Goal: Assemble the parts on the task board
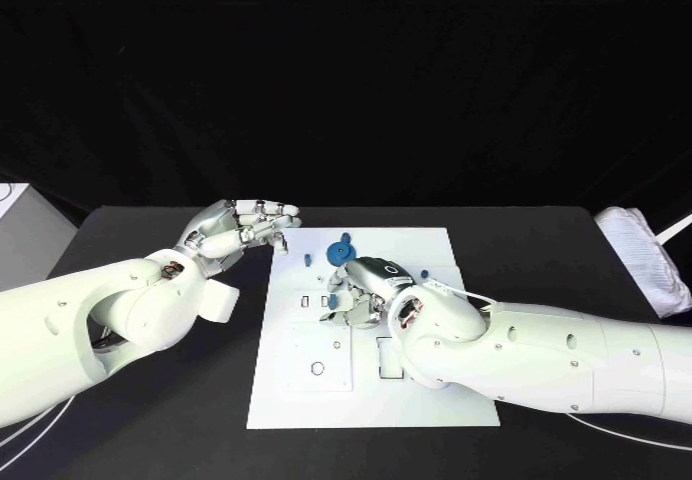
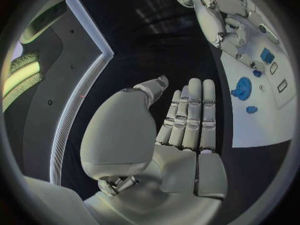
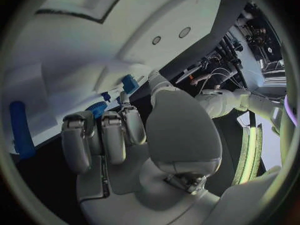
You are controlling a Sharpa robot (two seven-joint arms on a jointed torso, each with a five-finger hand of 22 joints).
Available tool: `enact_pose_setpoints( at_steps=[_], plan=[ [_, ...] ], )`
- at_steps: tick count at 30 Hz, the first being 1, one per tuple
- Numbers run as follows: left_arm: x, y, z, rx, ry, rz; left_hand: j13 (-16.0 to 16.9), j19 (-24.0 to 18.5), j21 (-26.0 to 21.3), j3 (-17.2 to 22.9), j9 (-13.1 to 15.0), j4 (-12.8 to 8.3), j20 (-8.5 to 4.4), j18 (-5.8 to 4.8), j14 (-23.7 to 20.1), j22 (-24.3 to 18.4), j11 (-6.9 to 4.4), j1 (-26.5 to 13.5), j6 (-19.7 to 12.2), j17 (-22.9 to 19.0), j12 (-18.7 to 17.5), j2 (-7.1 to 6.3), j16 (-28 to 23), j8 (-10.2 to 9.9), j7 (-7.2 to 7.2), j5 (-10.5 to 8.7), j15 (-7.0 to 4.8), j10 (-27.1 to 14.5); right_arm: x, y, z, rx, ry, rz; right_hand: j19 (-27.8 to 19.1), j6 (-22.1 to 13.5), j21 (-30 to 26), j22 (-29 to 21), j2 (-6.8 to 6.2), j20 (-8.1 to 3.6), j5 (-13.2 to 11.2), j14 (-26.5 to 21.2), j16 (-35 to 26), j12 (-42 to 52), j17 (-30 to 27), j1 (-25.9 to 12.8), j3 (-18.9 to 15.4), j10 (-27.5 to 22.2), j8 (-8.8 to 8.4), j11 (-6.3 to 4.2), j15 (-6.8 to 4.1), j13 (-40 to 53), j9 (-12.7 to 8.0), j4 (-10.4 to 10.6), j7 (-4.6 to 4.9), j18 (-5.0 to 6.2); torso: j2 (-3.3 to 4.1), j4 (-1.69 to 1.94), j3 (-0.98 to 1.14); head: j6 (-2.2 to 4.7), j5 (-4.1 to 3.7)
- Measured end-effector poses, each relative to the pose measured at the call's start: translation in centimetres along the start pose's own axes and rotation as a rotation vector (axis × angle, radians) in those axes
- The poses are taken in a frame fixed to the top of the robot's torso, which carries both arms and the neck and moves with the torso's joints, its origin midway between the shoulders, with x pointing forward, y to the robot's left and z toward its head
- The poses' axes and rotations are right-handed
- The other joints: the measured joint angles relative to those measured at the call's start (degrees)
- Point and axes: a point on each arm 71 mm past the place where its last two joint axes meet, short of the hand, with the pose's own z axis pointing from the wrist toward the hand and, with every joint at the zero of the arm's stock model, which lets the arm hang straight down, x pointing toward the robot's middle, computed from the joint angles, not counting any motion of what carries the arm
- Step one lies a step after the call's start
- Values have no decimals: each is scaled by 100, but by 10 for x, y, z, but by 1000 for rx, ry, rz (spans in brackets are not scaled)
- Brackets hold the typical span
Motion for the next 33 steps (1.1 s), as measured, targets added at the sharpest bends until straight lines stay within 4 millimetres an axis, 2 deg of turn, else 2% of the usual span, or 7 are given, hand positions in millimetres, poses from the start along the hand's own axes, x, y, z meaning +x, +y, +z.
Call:
enact_pose_setpoints(
  at_steps=[5,6,7,11,18,24,33],
  plan=[
    [-1,4,3,-30,0,30,299,247,326,-326,62,234,-69,0,650,146,-148,-368,-35,514,517,-40,814,45,-88,0,-113,491,-15,-2,-8,-34,-41,43,0,-53,0,0,230,0,278,-12,0,45,0,230,-215,25,-28,25,12,0,-27,-6,15,0,-21,-7,8,19,15],
    [-2,5,4,-41,0,38,510,575,613,-466,119,270,-115,-1,1067,481,-199,-420,10,1261,829,-34,1432,158,-131,0,-161,588,-19,-3,-8,-43,-50,53,0,-54,0,0,273,0,321,-21,0,45,0,273,-215,31,-28,31,20,0,-28,-6,14,0,-27,-10,10,21,15],
    [-2,6,5,-57,0,49,1142,1028,1065,-702,267,380,-205,-67,1490,1029,-273,-479,-1,2208,1650,37,2218,423,-186,0,-238,420,-25,-5,-9,-55,-60,69,0,-54,0,0,329,0,385,-7,0,57,0,356,-193,31,-29,31,34,0,-28,-28,14,0,-34,-11,11,24,19],
    [-5,14,9,-138,0,104,2473,1737,1714,-1014,597,632,-295,-228,2136,1999,-380,-553,1,3504,3506,138,3103,1025,-268,-35,-329,4,-46,-12,-10,-82,-79,146,0,-54,-13,-1,407,0,574,-6,0,67,-1,638,-41,31,-29,31,35,0,-36,-91,15,0,-71,-22,18,28,40],
    [-6,26,21,-337,70,230,3573,2161,2060,-818,1252,851,-386,-317,2501,2560,-484,-447,-209,4062,5056,271,3446,1942,-433,-26,-431,-560,-82,-41,-14,-10,-105,324,0,-20,-54,-1,488,-1,564,-7,0,67,-1,717,27,31,-28,31,34,-1,-36,-83,6,0,-158,-21,27,-21,67],
    [9,30,38,-497,153,402,3913,2392,2180,-721,1482,1024,-443,-316,2570,2835,-555,-622,-248,4074,5453,414,3552,2237,-472,-26,-460,-363,-107,-70,-19,85,-143,444,0,-11,-54,4,488,-1,598,-7,0,67,-1,717,43,31,-28,31,34,-1,-35,-67,14,0,-226,-14,34,-99,110],
    [24,43,58,-697,191,680,3806,2421,2199,-854,1638,1057,-432,-404,2570,2881,-544,-1057,-329,4074,5452,357,3584,2364,-491,-26,-460,-421,-123,-89,-23,154,-174,515,0,-11,-91,3,488,-1,665,-7,0,67,-2,717,59,-11,-28,30,33,-1,-35,-52,13,0,-295,2,48,-194,175]
  ],
)
